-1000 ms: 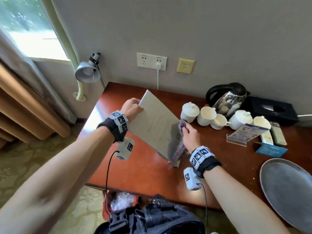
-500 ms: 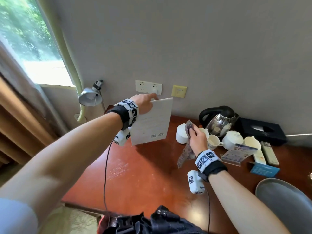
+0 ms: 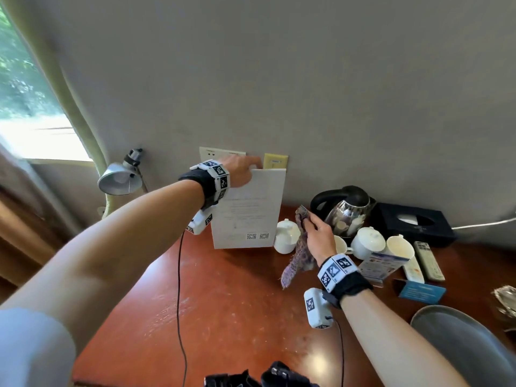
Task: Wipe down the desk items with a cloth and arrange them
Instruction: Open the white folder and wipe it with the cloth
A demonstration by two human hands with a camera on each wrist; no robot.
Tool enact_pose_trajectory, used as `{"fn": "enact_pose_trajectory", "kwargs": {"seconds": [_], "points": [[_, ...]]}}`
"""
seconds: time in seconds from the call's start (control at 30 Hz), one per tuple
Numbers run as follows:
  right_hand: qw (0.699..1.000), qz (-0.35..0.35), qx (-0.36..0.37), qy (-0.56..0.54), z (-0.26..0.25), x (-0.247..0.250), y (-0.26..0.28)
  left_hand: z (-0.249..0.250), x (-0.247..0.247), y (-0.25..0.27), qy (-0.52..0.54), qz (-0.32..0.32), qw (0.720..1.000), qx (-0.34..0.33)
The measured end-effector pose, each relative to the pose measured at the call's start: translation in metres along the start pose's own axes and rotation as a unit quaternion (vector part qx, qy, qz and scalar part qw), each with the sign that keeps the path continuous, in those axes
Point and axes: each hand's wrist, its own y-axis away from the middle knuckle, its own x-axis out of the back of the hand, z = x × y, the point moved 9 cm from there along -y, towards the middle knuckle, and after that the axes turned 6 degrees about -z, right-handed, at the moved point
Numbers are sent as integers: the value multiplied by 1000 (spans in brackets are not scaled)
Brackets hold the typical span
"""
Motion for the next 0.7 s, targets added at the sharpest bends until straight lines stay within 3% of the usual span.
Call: {"fn": "enact_pose_trajectory", "kwargs": {"seconds": [0.37, 0.7], "points": [[1000, 14, -20, -12, 25, 18, -24, -8, -11, -33, -51, -29, 998, -15], [999, -10, -40, 0, 27, 3, -34, -38, -14, -37, 23, -26, 999, 29]]}}
